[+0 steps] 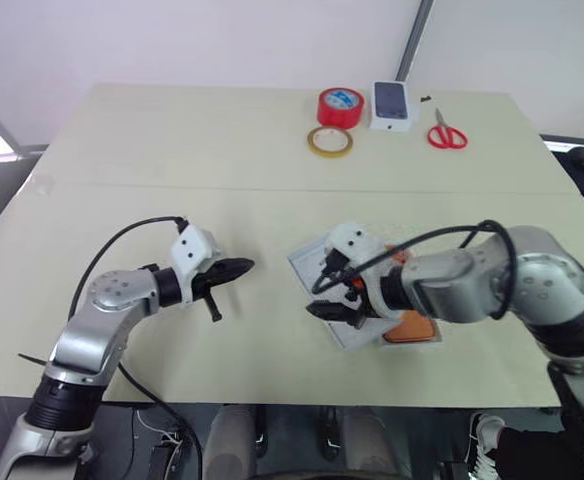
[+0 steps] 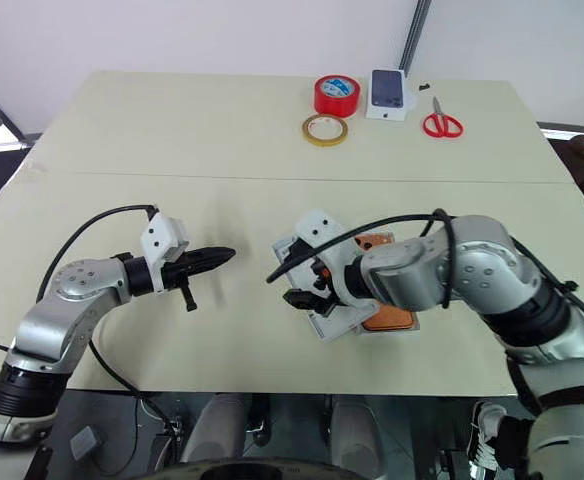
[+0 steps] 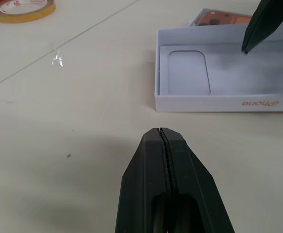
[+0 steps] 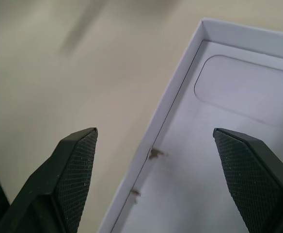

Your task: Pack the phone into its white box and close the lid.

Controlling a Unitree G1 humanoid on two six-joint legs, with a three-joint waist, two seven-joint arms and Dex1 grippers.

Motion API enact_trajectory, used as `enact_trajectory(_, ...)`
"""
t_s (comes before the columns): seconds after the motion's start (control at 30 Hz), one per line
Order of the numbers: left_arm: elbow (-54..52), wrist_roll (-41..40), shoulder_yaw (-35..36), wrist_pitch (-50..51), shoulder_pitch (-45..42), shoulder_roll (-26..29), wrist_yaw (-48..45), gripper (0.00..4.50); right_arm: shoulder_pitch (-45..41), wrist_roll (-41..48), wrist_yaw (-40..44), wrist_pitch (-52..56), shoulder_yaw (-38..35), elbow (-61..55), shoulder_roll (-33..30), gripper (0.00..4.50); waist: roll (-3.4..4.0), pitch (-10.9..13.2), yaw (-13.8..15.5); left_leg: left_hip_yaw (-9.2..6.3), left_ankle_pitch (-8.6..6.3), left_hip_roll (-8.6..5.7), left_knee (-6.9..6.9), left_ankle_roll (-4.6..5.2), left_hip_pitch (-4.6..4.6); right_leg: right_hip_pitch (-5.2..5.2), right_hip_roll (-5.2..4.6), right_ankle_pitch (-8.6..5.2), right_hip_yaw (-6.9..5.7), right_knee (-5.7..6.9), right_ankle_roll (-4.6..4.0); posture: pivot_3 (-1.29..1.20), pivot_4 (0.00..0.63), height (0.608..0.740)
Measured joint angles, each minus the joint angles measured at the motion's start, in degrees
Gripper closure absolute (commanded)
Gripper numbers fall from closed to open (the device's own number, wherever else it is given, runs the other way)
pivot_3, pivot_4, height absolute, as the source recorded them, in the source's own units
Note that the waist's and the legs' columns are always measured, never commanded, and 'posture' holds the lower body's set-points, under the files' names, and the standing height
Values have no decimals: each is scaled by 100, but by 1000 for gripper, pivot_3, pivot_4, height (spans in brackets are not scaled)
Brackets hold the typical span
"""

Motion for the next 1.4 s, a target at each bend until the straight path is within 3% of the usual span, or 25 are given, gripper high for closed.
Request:
enact_trajectory(0.13, -30, -3, 69, 13, 39, -91, 128, 4500, -71, -39, -184, 325, 108, 345, 362, 525, 0, 0, -2, 0, 0, 3, -1, 1, -2, -2, 14, 1, -2, 3, 1, 0, 150, 740)
enact_trajectory(0.2, -45, -3, 72, 17, 74, -127, 168, 4500, -74, -74, -279, 492, 163, 504, 533, 1031, 0, 0, -13, 0, 1, 3, 0, 1, -1, -2, 16, 1, -2, 6, 2, 0, 150, 740)
enact_trajectory(0.27, -54, -3, 70, 20, 104, -154, 199, 4500, -74, -203, -345, 656, 195, 582, 690, 1855, 0, 0, -17, 0, 1, 4, 0, 1, -1, -3, 17, 1, -2, 8, 2, 0, 150, 740)
enact_trajectory(0.43, -55, -4, 74, 21, 101, -159, 239, 4500, -99, -637, -347, 1004, 135, 589, 956, 4476, 1, -1, -17, 0, 1, 3, 0, 1, 0, -1, 19, 1, -3, 8, 3, 0, 150, 740)
enact_trajectory(0.63, -54, -225, 270, 59, 79, -299, 342, 4500, -41, -721, -447, 1051, -502, 759, 1201, 4476, -3, -6, -26, 0, 1, 5, 0, 1, 2, 1, 21, 1, -4, 10, 4, 0, 150, 740)
enact_trajectory(0.83, -46, -746, 1046, 280, -207, -291, 534, 4500, 567, 1822, -1006, -563, -1421, 1217, 1242, 4476, -5, -6, -33, -2, 1, 6, -1, 2, 3, 7, 29, 11, -6, 7, 23, 0, 150, 740)
enact_trajectory(1.0, -18, -794, 1104, 304, -213, -228, 548, 4500, 1543, 2074, -1017, -1117, -2051, 1276, 1928, 4476, -4, -6, -23, 0, 1, 6, 0, 2, 4, 6, 29, 11, -5, 10, 24, 0, 150, 740)
enact_trajectory(1.1, -12, -741, 985, 293, -245, -157, 476, 4500, 2063, 2100, -1448, -1486, -2321, 1040, 2695, 4476, -1, -5, -36, -2, 1, 11, -2, 2, 4, 4, 34, 12, -5, 13, 25, 0, 150, 740)
enact_trajectory(1.2, -20, -601, 685, 289, -156, -151, 393, 4500, 2523, 2147, -1917, -1768, -2509, 667, 2892, 4476, 0, -6, -24, -2, 1, 8, -2, 1, 4, 6, 30, 9, -5, 10, 21, 0, 150, 740)
enact_trajectory(1.4, -218, -395, -188, 282, -6, -351, 194, 4500, 2996, 2290, -1819, -1904, -3068, 126, 2114, 4476, -2, -14, 17, -3, -1, -2, -2, -1, 14, 23, 17, 0, -2, -6, 3, 0, 150, 740)
